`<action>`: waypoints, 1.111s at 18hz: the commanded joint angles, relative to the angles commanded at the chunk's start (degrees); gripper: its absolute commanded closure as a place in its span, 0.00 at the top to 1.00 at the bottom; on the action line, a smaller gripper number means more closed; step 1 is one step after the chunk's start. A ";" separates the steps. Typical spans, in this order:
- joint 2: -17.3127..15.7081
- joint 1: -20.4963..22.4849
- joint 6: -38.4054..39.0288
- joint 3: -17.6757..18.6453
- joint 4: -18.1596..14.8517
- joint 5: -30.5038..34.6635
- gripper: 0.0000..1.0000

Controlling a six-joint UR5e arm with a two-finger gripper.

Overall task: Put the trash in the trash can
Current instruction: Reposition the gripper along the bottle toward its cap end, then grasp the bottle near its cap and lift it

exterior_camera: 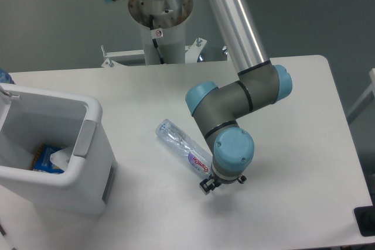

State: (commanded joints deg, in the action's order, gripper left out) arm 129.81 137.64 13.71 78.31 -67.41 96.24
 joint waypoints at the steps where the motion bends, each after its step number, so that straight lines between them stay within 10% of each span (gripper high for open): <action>1: 0.00 -0.09 0.00 0.00 0.00 0.00 0.65; 12: 0.09 -0.09 0.79 -0.17 0.00 -0.26 0.20; 20: -0.61 -0.09 1.06 -1.32 -0.09 -1.93 0.05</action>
State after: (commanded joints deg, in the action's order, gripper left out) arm 129.20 137.55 14.77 76.99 -67.50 94.31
